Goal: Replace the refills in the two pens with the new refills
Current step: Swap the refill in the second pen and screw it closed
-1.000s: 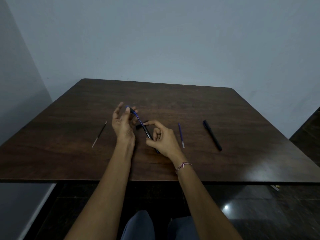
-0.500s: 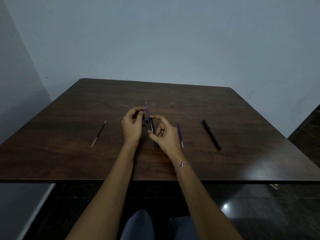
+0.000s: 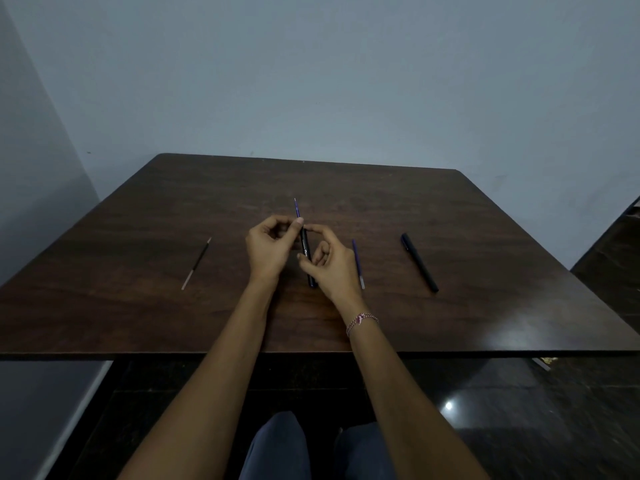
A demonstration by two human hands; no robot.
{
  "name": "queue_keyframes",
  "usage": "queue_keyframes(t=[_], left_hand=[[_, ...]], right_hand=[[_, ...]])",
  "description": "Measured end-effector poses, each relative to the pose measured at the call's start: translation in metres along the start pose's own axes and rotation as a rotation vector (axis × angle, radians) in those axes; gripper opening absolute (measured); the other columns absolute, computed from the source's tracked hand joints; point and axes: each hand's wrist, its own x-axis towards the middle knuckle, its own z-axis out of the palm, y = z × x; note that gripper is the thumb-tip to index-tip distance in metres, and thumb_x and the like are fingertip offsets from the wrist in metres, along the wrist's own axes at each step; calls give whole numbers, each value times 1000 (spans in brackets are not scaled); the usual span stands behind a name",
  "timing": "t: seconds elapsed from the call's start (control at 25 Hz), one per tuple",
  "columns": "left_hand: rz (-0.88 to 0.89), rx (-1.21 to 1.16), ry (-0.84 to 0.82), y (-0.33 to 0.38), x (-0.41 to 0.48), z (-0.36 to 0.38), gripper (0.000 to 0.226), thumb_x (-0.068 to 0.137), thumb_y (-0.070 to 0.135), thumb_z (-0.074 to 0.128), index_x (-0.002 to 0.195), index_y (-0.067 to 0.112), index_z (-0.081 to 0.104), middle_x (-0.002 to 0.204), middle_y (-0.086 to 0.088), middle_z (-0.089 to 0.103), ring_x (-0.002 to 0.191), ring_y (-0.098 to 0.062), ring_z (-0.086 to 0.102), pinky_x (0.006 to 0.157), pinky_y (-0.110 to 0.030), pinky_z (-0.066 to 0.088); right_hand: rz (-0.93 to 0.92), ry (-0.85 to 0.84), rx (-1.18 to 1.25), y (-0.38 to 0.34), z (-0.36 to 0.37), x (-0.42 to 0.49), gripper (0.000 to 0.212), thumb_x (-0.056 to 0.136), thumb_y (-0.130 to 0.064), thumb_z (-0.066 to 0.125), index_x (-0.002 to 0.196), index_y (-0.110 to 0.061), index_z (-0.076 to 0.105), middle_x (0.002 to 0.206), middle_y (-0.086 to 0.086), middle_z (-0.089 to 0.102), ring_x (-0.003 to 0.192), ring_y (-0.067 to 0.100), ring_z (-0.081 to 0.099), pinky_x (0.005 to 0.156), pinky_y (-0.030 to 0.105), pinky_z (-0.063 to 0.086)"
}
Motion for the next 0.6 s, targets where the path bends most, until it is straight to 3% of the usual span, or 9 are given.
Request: queue_keyframes(t=[0.24, 0.6], left_hand=[[-73, 26, 71, 11, 4, -1, 12, 82, 16, 71, 71, 19, 67, 62, 0, 62, 52, 1, 60, 52, -17, 50], [-231, -24, 262, 40, 35, -27, 17, 85, 17, 68, 93, 2, 67, 69, -1, 63, 61, -10, 59, 57, -24, 55]], right_hand=[[10, -26, 6, 0, 1, 0, 49, 75, -12, 74, 118, -29, 59, 55, -7, 48, 48, 3, 46, 50, 10, 38], [-22, -121, -3, -3, 1, -3, 49, 77, -13, 74, 120, -30, 58, 56, -8, 50, 50, 2, 48, 53, 10, 41]])
